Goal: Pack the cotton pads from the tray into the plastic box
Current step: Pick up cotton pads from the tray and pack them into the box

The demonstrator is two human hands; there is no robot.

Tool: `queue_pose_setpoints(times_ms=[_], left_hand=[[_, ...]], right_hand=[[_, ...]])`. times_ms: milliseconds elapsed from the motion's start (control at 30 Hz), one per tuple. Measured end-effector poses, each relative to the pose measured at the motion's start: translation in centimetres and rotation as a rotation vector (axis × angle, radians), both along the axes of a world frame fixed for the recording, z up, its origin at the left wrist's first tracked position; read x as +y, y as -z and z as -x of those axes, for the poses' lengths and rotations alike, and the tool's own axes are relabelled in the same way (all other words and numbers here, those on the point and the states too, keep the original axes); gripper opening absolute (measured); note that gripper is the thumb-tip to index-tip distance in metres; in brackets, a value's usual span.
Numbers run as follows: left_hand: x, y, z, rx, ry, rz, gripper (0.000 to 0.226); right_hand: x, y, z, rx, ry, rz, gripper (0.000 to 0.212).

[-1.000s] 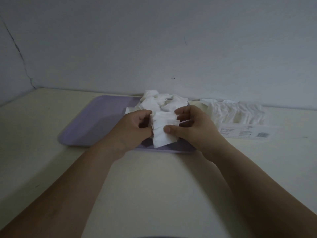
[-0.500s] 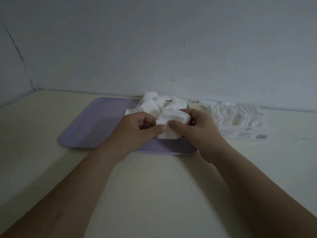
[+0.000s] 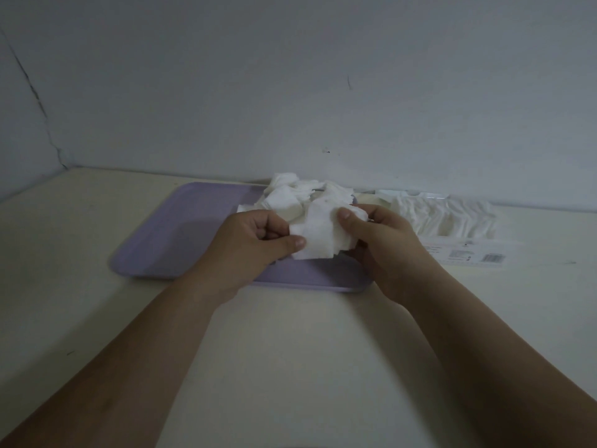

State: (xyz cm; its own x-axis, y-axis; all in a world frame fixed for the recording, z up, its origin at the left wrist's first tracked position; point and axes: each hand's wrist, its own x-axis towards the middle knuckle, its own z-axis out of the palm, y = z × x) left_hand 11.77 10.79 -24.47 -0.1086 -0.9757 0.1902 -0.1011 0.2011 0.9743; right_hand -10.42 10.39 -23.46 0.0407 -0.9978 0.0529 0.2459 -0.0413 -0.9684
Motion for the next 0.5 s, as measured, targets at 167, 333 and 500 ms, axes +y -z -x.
queue_pose_setpoints(times_ms=[167, 333, 500], left_hand=[[0.3, -0.6, -0.6, 0.051, 0.176, -0.051, 0.03], [0.5, -0.6, -0.1, 0.045, 0.132, -0.016, 0.021], [0.5, -0.3, 0.3, 0.054, 0.113, 0.025, 0.014]], right_hand=[[0.0, 0.5, 0.2, 0.419, 0.206, 0.121, 0.053], [0.6, 0.3, -1.2, 0.383, 0.069, 0.16, 0.048], [1.0, 0.0, -1.2, 0.268, -0.068, 0.124, 0.04]])
